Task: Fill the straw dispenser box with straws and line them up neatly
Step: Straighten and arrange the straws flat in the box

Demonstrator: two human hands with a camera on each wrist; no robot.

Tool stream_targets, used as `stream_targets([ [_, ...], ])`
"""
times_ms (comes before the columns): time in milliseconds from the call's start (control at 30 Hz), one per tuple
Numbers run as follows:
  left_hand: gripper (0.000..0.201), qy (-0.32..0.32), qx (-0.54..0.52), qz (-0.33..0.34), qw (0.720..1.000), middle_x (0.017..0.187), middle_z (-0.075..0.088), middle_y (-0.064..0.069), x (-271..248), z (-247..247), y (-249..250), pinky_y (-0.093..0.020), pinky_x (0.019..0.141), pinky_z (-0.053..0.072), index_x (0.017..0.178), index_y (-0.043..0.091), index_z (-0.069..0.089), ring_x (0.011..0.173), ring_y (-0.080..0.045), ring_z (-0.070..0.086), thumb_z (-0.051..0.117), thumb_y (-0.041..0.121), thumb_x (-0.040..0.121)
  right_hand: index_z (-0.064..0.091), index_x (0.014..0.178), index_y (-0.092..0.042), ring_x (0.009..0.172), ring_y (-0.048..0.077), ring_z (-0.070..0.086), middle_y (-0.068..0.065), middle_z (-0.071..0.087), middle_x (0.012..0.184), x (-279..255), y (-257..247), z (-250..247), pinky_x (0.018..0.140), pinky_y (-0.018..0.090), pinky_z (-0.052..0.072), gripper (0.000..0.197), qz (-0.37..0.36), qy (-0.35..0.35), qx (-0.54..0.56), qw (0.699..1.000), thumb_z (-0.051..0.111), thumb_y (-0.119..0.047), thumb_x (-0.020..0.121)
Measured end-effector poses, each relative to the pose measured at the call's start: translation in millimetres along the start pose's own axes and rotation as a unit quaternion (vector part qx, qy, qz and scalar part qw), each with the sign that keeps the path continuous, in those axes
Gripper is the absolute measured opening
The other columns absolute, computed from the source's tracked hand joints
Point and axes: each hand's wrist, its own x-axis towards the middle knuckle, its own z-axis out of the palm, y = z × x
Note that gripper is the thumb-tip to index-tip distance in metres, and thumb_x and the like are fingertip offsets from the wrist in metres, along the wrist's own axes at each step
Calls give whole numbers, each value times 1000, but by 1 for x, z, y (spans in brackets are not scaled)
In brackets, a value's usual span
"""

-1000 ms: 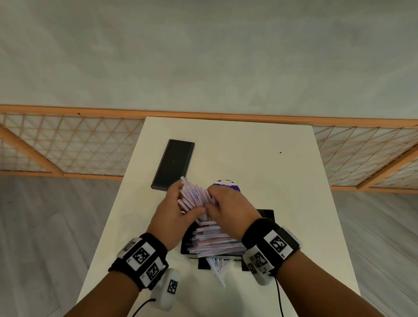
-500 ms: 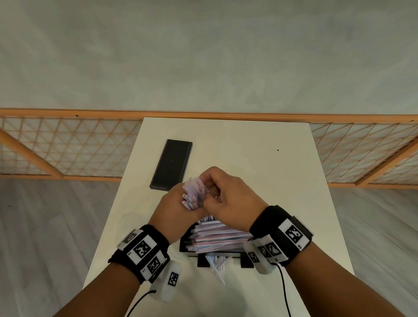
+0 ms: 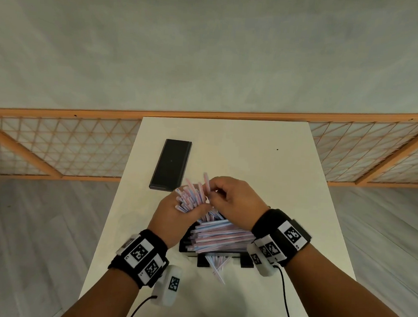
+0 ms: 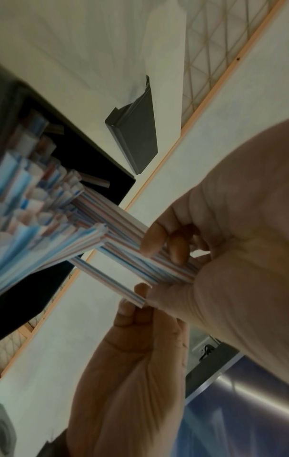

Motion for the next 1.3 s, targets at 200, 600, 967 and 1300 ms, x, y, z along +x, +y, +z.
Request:
stream_targets([
  [200, 20, -11, 9, 35, 999, 81, 73, 11, -1, 1, 11, -17, 70, 51, 84, 34, 70, 76, -6, 69, 79, 16, 87, 76, 111, -26, 91, 2, 58, -11, 65, 95, 3, -9, 3, 84, 22, 48, 21, -54, 26, -11, 998, 59, -21, 99],
  [600, 4, 98, -31, 21, 995, 83, 75, 2, 3, -19, 14, -30, 72, 55, 91, 18, 75, 78, -12, 71, 73, 18, 95, 68, 120, -26, 97, 3, 66, -13, 72, 106, -4, 0, -12, 92, 32, 56, 26, 15, 65, 86, 994, 58, -17, 98],
  [967, 14, 137, -64, 131, 980, 85, 75, -8, -18, -67, 75, -34, 53, 54, 85, 11, 74, 73, -25, 68, 67, 9, 98, 59, 132, -31, 110, 2, 61, -15, 60, 128, -26, 2, -20, 91, 29, 55, 43, 53, 65, 156, 984, 62, -53, 95],
  [1300, 14, 141, -251, 73, 955, 87, 68, -15, -15, -21, 70, -33, 56, 45, 92, 18, 73, 69, -26, 57, 65, 8, 98, 69, 117, 0, 100, 36, 73, 23, 73, 107, -32, 1, 0, 90, 47, 60, 68, 257, 47, 436, 861, 43, -60, 100],
])
